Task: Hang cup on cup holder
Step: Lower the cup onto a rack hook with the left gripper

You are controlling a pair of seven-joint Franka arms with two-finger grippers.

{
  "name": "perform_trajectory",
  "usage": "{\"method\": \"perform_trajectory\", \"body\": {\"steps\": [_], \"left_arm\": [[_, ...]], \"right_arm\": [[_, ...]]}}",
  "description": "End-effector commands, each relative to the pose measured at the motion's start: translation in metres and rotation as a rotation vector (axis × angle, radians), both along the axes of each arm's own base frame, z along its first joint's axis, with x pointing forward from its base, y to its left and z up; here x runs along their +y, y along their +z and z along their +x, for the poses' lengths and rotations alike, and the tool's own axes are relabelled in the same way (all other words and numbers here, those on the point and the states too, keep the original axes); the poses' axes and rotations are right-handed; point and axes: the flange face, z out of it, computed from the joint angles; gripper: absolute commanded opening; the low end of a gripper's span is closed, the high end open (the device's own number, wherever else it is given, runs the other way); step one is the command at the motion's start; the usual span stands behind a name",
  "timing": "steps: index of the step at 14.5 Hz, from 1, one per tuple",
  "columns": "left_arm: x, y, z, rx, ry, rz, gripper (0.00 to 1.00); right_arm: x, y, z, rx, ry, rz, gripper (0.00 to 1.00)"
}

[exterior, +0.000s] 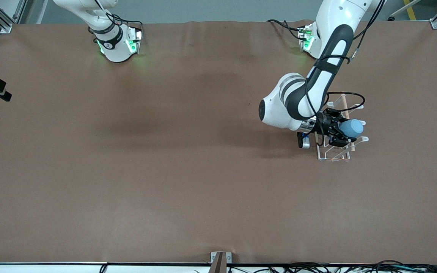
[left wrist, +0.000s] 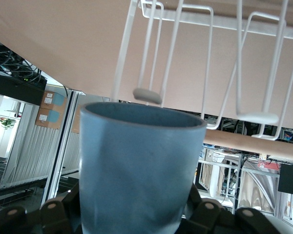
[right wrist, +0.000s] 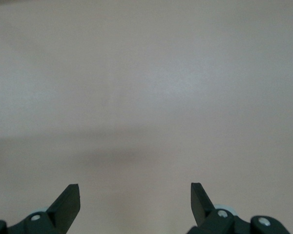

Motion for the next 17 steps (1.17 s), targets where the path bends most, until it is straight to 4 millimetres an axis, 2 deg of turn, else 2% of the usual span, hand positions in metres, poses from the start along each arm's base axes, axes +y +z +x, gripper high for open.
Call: {"method": "perform_trajectory", "body": {"steps": [1,5,7,8,9,12,15,17], "left_arm": [[-0.007,-0.008,0.013,-0.015,-0.009,0.011,0.58],[-0.005,-0.024,0.011,-0.039,-0.005,0.024,0.58],[-0.003,-0.030,0.011,-0.033,-0.001,0.031,0.64],[-0.004,-0.031,0.011,-0.042,0.000,0.028,0.72],[-0.004,-0.031,0.011,-0.063,0.007,0.027,1.00],[-0.002,-0.030,0.010,-0.102,0.032,0.012,1.00],[-0.003,-0.018,0.014,-0.124,0.039,-0.002,1.00],[-0.013,0.010,0.024,-0.162,0.092,-0.080,1.00]], "right_arm": [[0.005,-0.006,-0.006,0.018,-0.006,-0.018,1.00],[0.014,-0.005,-0.011,0.014,0.011,-0.032,1.00],[0.015,-0.007,-0.009,0.016,0.013,-0.032,1.00],[0.013,-0.007,-0.009,0.016,0.010,-0.031,1.00],[0.013,-0.007,-0.009,0.016,0.010,-0.031,1.00],[0.014,-0.005,-0.009,0.013,0.011,-0.033,1.00],[0.017,-0.006,-0.008,0.013,0.020,-0.038,1.00],[0.017,-0.006,-0.008,0.013,0.018,-0.039,1.00]]}}
